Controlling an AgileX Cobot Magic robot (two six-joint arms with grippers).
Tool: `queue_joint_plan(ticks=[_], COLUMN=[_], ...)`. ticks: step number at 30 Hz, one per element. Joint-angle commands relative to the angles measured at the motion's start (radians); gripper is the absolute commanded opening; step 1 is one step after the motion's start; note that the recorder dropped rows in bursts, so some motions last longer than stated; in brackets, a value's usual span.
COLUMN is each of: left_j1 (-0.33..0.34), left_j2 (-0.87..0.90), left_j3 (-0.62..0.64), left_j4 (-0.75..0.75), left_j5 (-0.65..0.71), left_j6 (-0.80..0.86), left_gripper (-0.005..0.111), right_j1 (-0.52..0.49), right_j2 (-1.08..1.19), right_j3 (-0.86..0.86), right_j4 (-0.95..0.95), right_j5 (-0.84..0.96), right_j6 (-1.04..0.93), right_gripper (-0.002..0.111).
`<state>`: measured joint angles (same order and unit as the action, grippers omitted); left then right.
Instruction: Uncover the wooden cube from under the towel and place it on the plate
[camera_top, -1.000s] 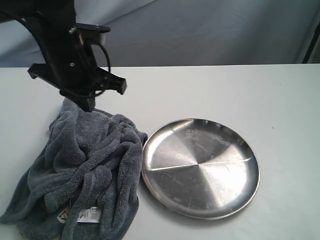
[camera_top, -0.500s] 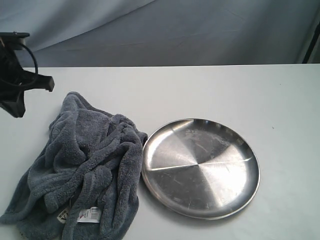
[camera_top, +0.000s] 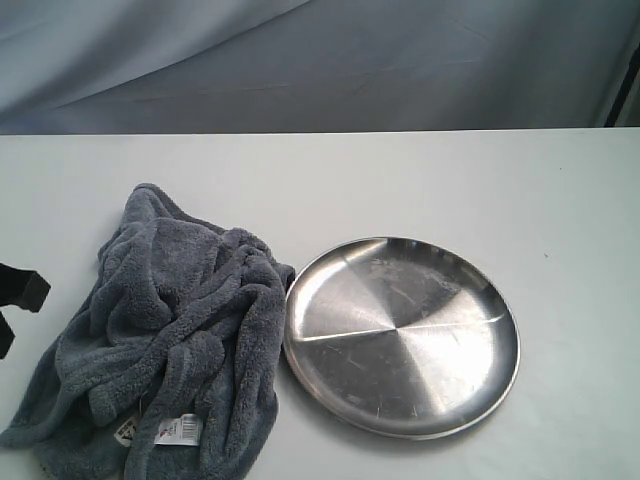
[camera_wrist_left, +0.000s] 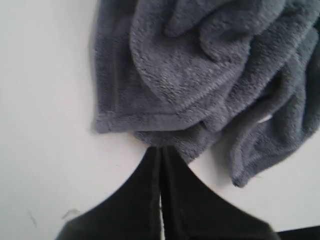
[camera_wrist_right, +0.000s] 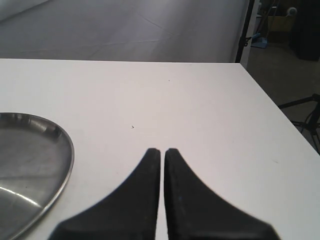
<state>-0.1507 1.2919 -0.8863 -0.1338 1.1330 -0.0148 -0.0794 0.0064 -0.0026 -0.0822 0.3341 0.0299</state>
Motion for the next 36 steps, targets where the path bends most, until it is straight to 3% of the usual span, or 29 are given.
queue_joint_plan(ticks=[1,10,17,26,36], left_j1=[-0.096,-0.386,-0.537,-0.57,-0.57], left_j2=[-0.025,-0.018,0.027,0.229,0.301], left_j3=[0.02,0.02,0.02,-0.036,-0.049], left_j4=[-0.062,-0.062,-0.058,-0.071,0.027], left_j5=[0.02,-0.073,-0.186,-0.159,-0.132], left_j6=[0.044,-0.038,-0.084,-0.106,-0.104], left_gripper=[0.0,0.0,0.0,0.0,0.003], right_j1=[0.0,0.0,0.0,0.0,0.0], right_j2=[-0.006,-0.006,-0.006,-0.006,-0.006], right_j3=[0.003,0.003,0.003,0.003,0.003], right_j4=[0.0,0.0,0.0,0.0,0.0], right_j5=[-0.001,-0.001,-0.001,-0.001,-0.001], right_j6=[0.001,0.001,0.001,0.001,0.001], right_gripper=[0.003,0.003,0.003,0.003,0.003])
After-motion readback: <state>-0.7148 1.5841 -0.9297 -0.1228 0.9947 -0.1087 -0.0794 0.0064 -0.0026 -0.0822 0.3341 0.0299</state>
